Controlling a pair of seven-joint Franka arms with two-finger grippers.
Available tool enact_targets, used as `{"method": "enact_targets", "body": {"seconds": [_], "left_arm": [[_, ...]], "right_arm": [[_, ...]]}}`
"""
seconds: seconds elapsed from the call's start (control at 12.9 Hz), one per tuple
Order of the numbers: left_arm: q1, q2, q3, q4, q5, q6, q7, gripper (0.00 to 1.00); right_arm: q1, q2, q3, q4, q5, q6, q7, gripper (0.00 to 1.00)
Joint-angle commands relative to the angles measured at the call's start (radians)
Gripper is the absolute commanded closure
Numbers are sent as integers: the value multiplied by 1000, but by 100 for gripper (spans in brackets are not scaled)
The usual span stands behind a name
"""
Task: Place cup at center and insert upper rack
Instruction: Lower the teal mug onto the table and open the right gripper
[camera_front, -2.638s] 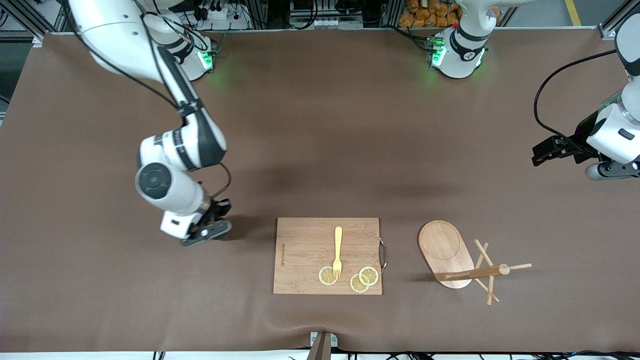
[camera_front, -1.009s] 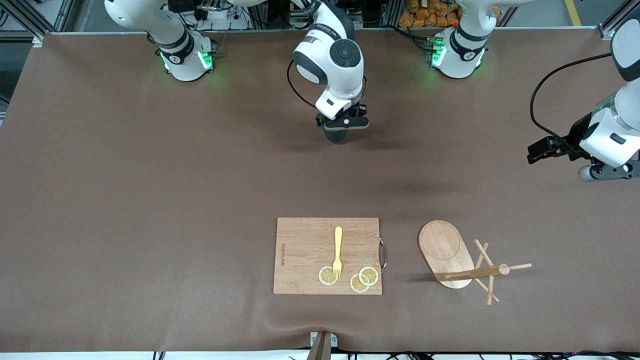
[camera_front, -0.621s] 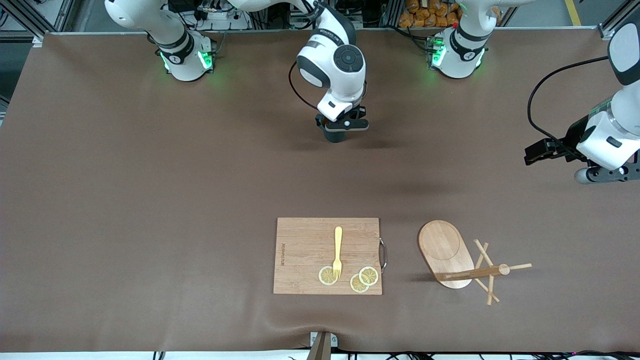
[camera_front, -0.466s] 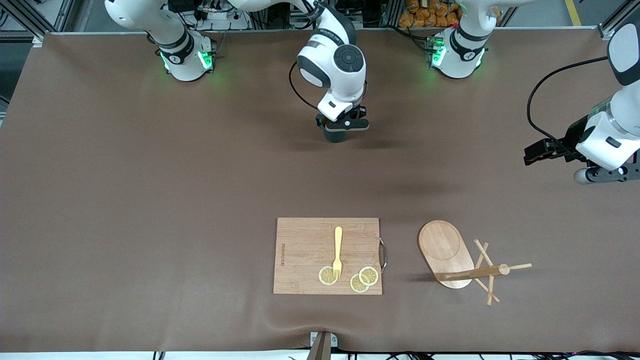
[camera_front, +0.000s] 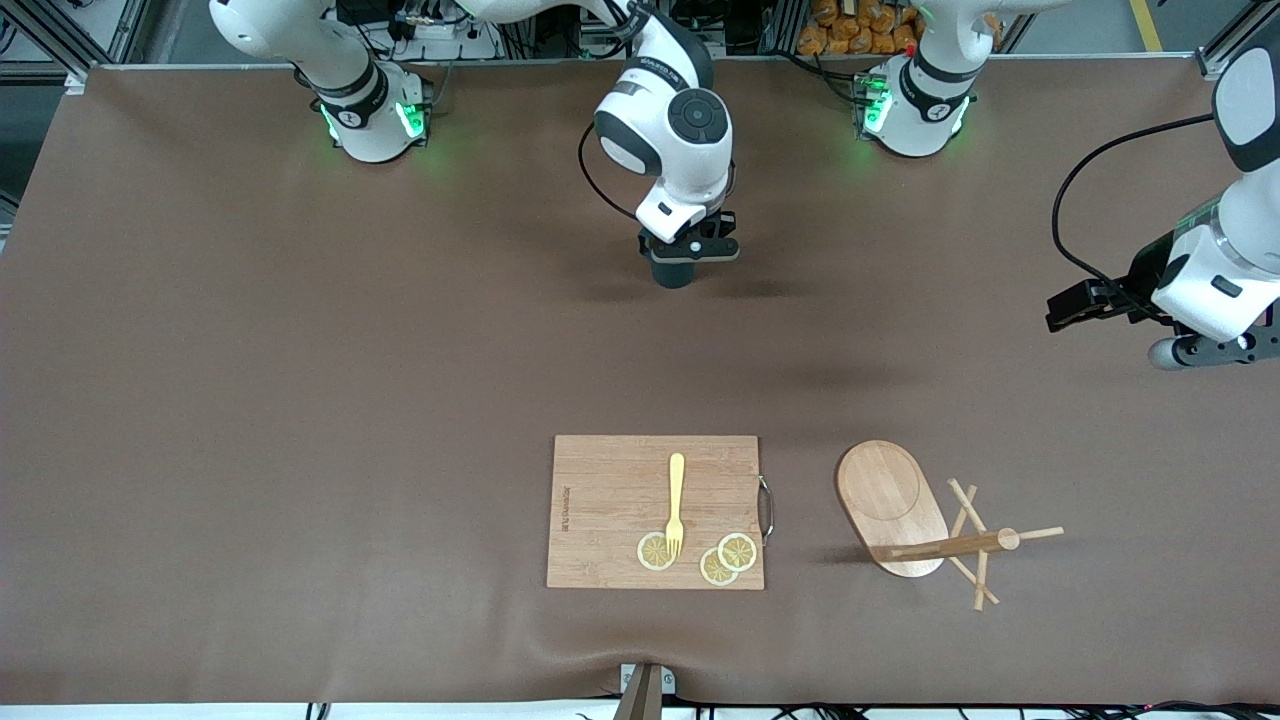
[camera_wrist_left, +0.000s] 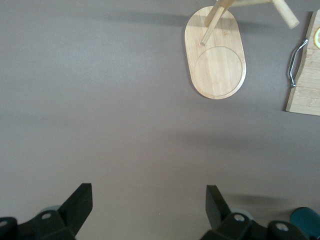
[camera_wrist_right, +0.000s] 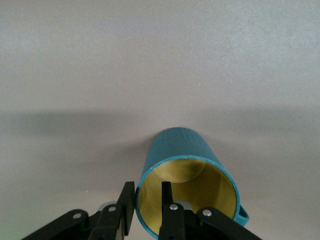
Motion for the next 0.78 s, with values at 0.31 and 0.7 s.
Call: {"method": "enact_targets", "body": {"seconds": [0.31,0.7], "left_arm": [[-12,1,1,13,-11,-9,-24,0],[-12,3,1,15,-9,-9,-26,0]], "right_arm": [[-10,-15,-13,62,18,-53,5,24],[-166,-166,-6,89,12,-232,-68,0]]}}
